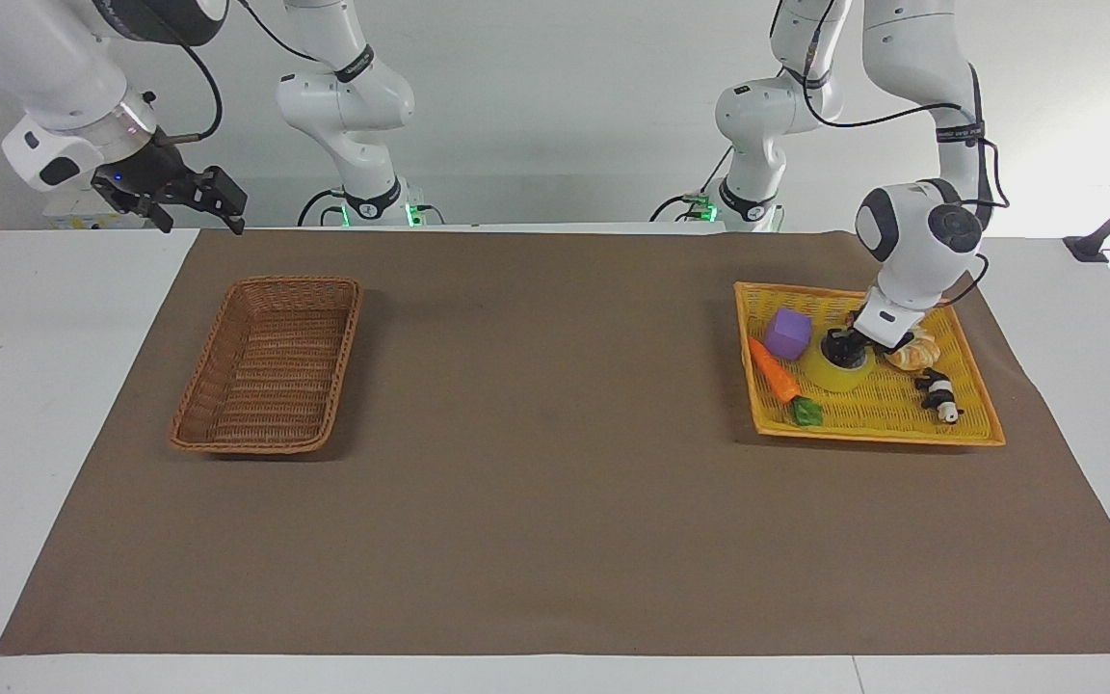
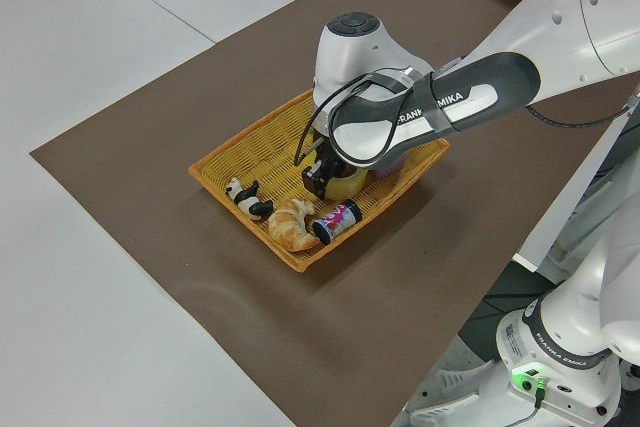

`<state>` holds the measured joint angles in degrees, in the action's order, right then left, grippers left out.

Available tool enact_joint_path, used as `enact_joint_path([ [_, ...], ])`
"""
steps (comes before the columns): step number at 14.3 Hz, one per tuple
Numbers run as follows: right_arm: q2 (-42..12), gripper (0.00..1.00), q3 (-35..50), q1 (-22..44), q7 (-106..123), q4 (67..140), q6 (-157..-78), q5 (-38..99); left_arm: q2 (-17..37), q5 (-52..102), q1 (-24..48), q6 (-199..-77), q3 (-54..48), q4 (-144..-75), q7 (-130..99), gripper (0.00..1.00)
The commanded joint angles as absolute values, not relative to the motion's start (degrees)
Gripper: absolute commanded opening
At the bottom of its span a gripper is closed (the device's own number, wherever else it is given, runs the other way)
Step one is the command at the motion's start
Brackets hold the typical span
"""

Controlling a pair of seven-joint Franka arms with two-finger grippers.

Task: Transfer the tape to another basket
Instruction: 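Lower the left gripper onto the yellow tape roll and grasp its rim, then lift the tape with the left gripper toward the table center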

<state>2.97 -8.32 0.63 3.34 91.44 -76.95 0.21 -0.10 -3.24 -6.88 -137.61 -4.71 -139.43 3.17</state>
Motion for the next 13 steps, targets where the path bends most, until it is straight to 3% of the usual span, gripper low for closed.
enact_joint_path([
  [1, 4.2, 1.0, -8.2, 0.6, 4.1, 93.0, -77.8, -0.2, 1.1, -3.3, -6.7, -136.8, -4.3, -138.5, 4.0, 0.0],
  [5, 4.3, 1.0, -8.2, 0.6, 4.1, 93.0, -77.8, -0.2, 2.2, -0.1, -5.6, -117.7, -4.7, -121.2, 3.2, 0.0],
  [8, 4.3, 1.0, -8.2, 0.6, 4.1, 93.0, -77.8, -0.2, 4.5, 3.0, 0.9, -107.0, -4.8, -106.9, -7.2, 0.0],
  [13, 4.3, 1.0, -8.2, 0.6, 4.1, 93.0, -77.8, -0.2, 6.1, 14.2, 14.8, -104.6, -4.8, -97.6, -31.5, 0.0],
])
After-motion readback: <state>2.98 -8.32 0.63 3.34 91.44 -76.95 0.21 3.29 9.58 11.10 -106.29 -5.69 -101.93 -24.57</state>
